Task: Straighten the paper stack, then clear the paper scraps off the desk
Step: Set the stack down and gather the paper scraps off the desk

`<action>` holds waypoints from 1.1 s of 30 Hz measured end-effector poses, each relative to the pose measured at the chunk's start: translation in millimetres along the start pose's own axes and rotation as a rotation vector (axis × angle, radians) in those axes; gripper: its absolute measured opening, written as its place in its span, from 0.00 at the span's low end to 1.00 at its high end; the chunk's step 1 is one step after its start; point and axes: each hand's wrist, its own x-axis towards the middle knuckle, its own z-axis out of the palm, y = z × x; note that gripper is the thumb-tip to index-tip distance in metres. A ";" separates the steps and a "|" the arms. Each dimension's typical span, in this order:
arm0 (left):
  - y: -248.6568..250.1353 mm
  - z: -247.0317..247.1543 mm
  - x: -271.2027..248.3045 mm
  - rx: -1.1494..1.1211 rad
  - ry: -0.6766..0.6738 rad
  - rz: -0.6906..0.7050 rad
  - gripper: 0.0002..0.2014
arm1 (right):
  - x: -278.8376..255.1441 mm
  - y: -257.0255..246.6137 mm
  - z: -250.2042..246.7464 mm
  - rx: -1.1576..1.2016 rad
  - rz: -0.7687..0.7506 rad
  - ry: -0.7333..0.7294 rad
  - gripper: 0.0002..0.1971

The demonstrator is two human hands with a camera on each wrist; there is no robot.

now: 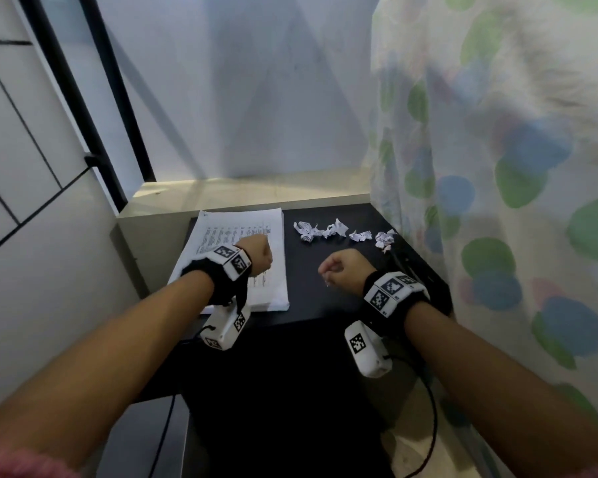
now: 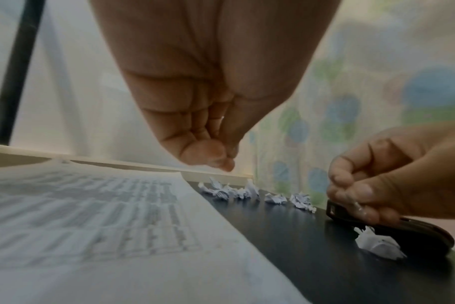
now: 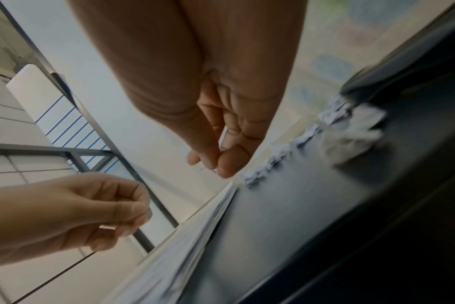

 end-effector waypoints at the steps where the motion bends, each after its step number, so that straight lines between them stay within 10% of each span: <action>1: -10.4 -4.5 -9.6 0.007 -0.006 0.003 0.09 | -0.2 -8.9 12.2 0.006 -0.005 -0.019 0.19; 17: -239.6 45.1 -152.3 -0.431 -0.018 -0.446 0.16 | -32.3 -163.8 235.0 -0.266 -0.328 -0.397 0.09; 33: -293.4 186.7 -180.4 -0.586 -0.128 -0.645 0.13 | -12.5 -74.4 380.9 -0.278 0.147 -0.611 0.07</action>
